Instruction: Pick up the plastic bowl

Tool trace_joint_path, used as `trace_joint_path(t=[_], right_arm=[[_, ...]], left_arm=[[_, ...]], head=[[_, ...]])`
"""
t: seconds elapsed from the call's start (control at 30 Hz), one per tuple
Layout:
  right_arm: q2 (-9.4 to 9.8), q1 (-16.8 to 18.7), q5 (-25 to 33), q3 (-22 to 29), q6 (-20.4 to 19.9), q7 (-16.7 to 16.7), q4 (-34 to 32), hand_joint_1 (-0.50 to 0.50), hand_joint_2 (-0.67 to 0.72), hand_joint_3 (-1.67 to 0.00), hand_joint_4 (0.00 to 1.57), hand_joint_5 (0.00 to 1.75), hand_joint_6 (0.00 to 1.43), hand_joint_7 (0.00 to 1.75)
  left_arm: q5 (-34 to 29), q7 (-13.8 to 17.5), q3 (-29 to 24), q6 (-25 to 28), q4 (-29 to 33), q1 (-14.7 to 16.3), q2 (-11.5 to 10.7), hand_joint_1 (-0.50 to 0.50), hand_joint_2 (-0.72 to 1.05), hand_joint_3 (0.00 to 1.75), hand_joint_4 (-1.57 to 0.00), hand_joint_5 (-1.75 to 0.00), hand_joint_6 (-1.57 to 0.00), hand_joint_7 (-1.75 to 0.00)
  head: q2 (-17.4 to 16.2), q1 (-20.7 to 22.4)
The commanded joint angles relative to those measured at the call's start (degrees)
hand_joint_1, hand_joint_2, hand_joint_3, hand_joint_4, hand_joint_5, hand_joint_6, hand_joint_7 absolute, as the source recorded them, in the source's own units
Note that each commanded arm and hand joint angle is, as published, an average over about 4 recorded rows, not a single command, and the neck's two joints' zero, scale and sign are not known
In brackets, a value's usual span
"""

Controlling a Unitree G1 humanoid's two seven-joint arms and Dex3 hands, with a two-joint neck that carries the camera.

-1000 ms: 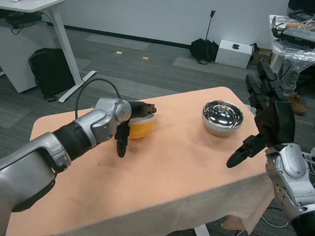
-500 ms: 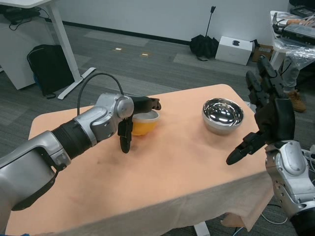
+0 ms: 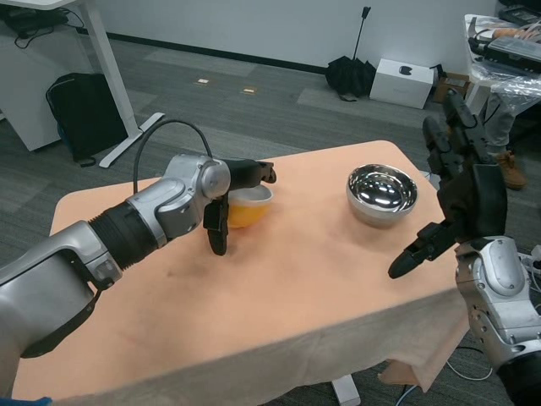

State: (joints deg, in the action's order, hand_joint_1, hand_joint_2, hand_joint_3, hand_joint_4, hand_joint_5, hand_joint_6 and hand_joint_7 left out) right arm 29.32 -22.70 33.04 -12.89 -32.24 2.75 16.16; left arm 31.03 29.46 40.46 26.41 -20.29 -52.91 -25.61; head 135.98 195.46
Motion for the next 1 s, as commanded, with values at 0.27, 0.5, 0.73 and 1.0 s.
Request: trace_joint_path(t=[0.27, 0.5, 0.73, 1.0], right_arm=[[0.57, -0.55, 0.62, -0.03, -0.76, 0.15, 0.36, -0.4, 0.72, 0.0, 0.0, 0.0, 0.0, 0.0], [0.57, -0.59, 0.71, -0.03, -0.78, 0.18, 0.36, -0.42, 0.72, 0.0, 0.0, 0.0, 0.0, 0.0], [0.65, -0.59, 0.71, -0.03, -0.8, 0.15, 0.36, -0.42, 0.72, 0.0, 0.0, 0.0, 0.0, 0.0], [0.65, -0.59, 0.8, -0.03, -0.72, 0.15, 0.36, -0.42, 0.72, 0.0, 0.0, 0.0, 0.0, 0.0]], left_arm=[[-1.85, -0.54, -1.4, -0.57, 0.61, 2.02, -0.76, -0.49, 0.87, 1.05, -1.46, -1.75, -0.09, -0.58], [-4.49, -0.54, -2.25, -0.64, 0.83, 2.68, -0.76, -0.5, 0.87, 1.13, -1.57, -1.75, -0.29, -0.61], [-4.18, -0.54, -4.78, -0.75, 3.59, 3.69, -0.76, -0.5, 0.87, 1.13, -1.57, -1.75, -0.34, -0.56], [-0.36, -0.63, -7.55, -1.1, 11.24, 4.7, -1.28, -0.5, 0.87, 1.22, -1.57, -1.75, -0.34, -0.59]], head=[[-0.27, 0.06], [-0.39, 0.21], [-0.43, 0.16], [-0.39, 0.15]])
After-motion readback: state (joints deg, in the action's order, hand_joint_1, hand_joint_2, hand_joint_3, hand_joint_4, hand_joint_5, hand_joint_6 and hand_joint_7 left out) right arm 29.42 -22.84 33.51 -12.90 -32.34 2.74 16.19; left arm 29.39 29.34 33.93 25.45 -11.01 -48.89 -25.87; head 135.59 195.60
